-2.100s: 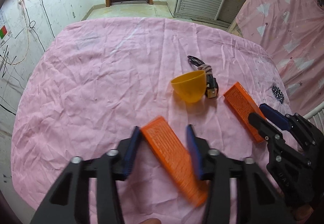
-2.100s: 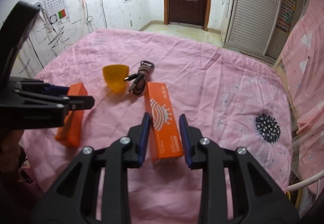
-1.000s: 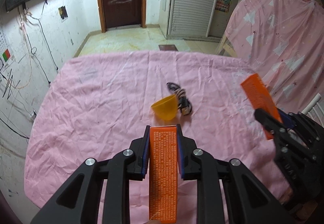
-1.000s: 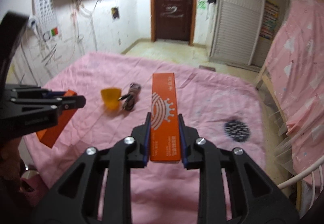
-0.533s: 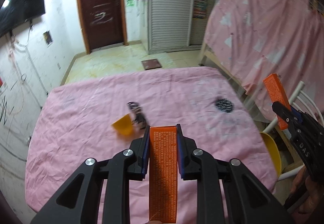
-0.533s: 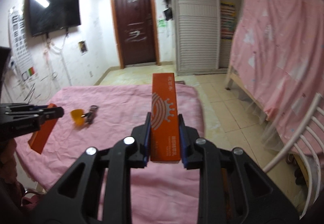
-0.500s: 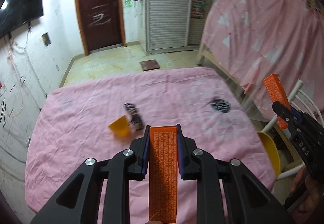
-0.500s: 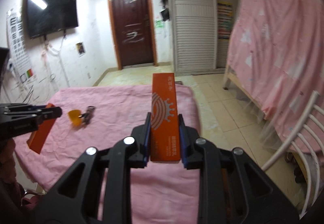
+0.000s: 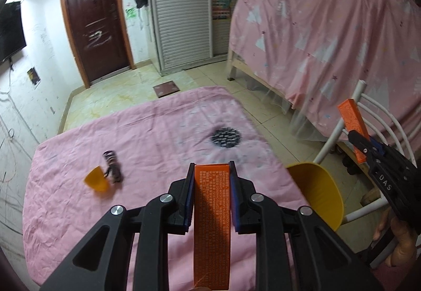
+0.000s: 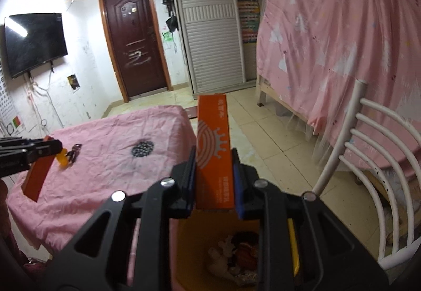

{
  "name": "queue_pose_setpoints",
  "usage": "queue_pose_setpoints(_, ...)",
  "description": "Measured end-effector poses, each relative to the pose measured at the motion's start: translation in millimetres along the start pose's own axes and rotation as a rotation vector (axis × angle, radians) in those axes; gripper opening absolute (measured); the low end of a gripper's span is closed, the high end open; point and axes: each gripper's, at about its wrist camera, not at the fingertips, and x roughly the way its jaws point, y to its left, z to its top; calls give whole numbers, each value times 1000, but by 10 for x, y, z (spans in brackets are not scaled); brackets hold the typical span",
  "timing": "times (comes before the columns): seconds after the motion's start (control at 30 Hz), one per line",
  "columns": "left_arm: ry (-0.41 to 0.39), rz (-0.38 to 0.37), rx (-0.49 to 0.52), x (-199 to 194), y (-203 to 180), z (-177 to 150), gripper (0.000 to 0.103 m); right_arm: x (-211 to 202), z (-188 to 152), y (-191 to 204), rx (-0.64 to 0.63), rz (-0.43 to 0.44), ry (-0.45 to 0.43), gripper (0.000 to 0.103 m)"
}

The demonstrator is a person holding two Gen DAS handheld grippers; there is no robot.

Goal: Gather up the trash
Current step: 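Carry both orange boxes to the yellow bin beside the white chair, then open both tools over the yellow bin to drop the boxes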

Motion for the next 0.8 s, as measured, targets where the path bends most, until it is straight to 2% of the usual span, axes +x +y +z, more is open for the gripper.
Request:
queue_pose_setpoints(0.17,8,-36,45,55,-273,34,15,-23,-32,-205,35,-19,3,22)
queue_pose_setpoints(0.27,20,-84,57,98,-417,61,15,-7,-53,-297,50,-14,16,24)
queue_pose_setpoints(0.33,19,-119,67,124,-502,87,15,1,-54,-331,57,-19,16,48)
queue_pose_setpoints(0.37,17,-141,73,140,-550,96,15,-5,-56,-334,60,-23,14,51)
queue_pose_setpoints(0.53,0,-275,89,221,-842,158,15,-49,-66,-410,85,-42,-5,52)
queue_pose_setpoints(0.67,-41,-341,109,260,-1047,211,15,-83,-56,-516,116,-60,-23,53)
queue_pose_setpoints(0.8,-41,-413,105,307,-1180,241,17,-100,-66,-560,125,-66,-28,53)
